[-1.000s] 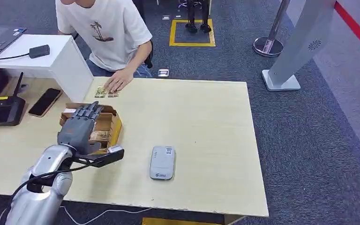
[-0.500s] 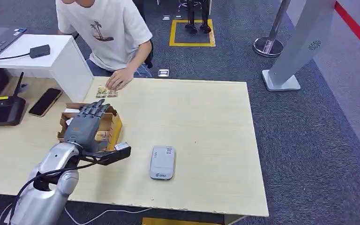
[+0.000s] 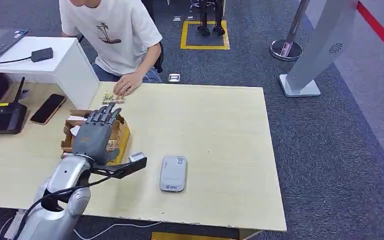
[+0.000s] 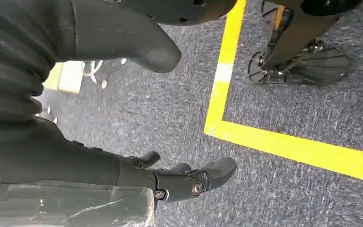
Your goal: Pass the card to the sensor for recognition and then transmit it.
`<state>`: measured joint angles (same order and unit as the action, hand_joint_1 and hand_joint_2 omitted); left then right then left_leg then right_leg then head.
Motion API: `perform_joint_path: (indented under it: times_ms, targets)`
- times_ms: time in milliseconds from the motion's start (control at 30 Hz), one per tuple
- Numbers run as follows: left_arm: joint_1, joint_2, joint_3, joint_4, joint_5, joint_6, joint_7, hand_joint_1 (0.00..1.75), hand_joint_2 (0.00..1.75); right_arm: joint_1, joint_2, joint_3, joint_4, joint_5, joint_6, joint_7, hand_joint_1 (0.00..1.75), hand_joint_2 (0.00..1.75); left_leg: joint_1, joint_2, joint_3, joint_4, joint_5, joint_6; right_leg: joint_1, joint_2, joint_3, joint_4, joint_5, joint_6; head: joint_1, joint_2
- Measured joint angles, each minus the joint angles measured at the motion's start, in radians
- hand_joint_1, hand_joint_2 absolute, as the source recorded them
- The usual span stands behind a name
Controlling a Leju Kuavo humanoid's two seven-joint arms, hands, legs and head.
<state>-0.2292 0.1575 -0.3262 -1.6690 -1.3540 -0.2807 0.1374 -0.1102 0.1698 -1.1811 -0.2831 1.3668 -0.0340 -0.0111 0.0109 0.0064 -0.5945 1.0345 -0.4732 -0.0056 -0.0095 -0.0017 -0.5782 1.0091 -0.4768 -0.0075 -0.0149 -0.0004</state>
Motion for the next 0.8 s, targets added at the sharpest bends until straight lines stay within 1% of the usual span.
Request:
perform_joint_path:
  times_ms: [167, 333, 633, 800]
  targets:
    - [0.072, -0.053, 0.000, -0.067, -0.103, 0.037, 0.040, 0.00, 1.75, 0.000, 0.002, -0.006, 0.000, 0.000, -0.007, 0.008, 0.00, 1.75, 0.000, 0.000, 0.000, 0.000, 0.000, 0.000, 0.000, 0.000, 0.000, 0.000, 0.000, 0.000, 0.000, 0.000]
    - [0.140, -0.100, 0.008, -0.120, -0.140, 0.039, 0.027, 0.00, 1.75, 0.000, 0.002, -0.009, 0.001, -0.013, -0.005, 0.007, 0.00, 1.75, 0.000, 0.000, 0.000, 0.000, 0.000, 0.000, 0.000, -0.001, 0.000, 0.000, 0.000, 0.000, 0.000, 0.000]
    - [0.181, -0.130, 0.024, -0.156, -0.162, 0.040, 0.013, 0.00, 1.75, 0.000, 0.002, -0.014, 0.002, -0.014, -0.010, 0.008, 0.00, 1.75, 0.000, 0.000, 0.000, 0.000, 0.000, 0.000, 0.000, 0.000, 0.000, 0.000, 0.000, 0.000, 0.000, 0.000]
    - [0.218, -0.135, 0.037, -0.170, -0.165, 0.042, 0.011, 0.00, 1.75, 0.000, 0.003, -0.018, 0.002, -0.014, -0.011, 0.011, 0.00, 1.75, 0.000, 0.000, 0.000, 0.000, 0.000, 0.000, 0.000, -0.001, 0.000, 0.000, 0.000, 0.000, 0.000, 0.000]
